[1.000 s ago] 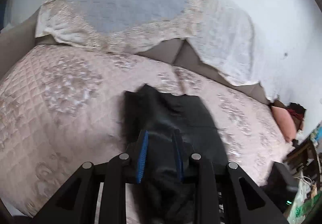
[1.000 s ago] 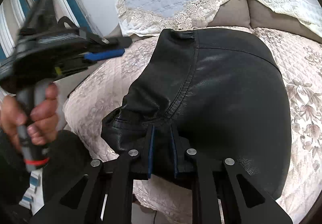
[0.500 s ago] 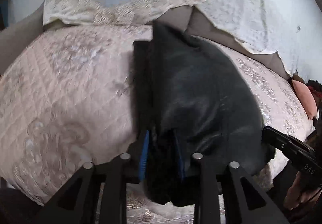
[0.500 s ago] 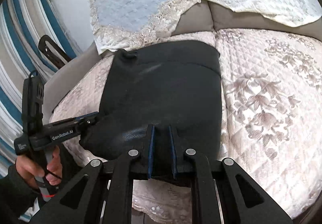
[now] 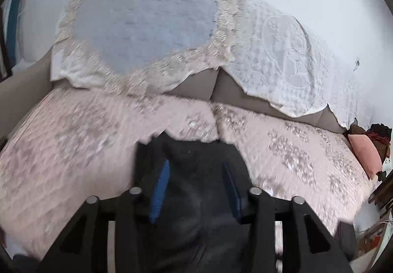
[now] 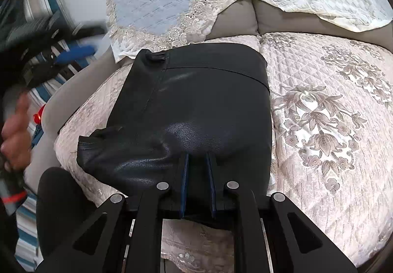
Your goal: Fold large clothes
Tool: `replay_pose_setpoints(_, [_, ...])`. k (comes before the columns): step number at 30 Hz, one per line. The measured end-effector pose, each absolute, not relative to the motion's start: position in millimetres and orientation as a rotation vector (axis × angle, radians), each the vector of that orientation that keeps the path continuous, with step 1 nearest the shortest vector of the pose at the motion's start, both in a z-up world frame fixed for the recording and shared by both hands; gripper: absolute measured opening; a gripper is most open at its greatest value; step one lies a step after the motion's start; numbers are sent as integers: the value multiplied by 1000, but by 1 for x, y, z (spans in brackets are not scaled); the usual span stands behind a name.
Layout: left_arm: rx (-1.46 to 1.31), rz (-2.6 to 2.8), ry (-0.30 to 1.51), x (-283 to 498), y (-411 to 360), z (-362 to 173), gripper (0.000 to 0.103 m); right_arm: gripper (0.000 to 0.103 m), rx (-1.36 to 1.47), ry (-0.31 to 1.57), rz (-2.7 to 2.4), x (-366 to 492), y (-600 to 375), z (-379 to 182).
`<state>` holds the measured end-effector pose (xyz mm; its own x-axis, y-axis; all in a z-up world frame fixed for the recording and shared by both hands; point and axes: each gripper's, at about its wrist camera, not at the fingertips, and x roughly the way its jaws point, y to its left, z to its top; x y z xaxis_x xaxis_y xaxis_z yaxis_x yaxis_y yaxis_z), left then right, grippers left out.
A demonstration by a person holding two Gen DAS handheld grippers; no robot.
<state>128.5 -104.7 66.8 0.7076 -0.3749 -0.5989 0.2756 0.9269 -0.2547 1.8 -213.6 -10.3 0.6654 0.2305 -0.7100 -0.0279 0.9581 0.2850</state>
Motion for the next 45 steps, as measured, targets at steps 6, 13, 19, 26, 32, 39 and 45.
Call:
replay_pose_setpoints(6, [-50,-224,838,177,-107,-16,47,15,269,809,115,-2,-223,3])
replay_pose_setpoints(13, [-116,-218,843,172,-80,-46,52,15,287,808,58,18,-235,-1])
replay_pose_setpoints(19, [-114,-223,841,177,-82,-59,52,15,274,825,29,40,-232,-14])
replay_pose_setpoints(26, [-142,-233,861,177,-78,-50,53,15,237,841,6,40,-226,-24])
replay_pose_setpoints(32, [-219,-248,808,166,-71,2,50,15,256,827,-1,37,-241,-4])
replay_pose_setpoints(39, [-124,-308,787,196,-123,12,51,15,268,801,-16,62,-251,6])
replay_pose_setpoints(45, [-201,-235,908,221,-91,-45,44,16,264,821,8,99,-251,1])
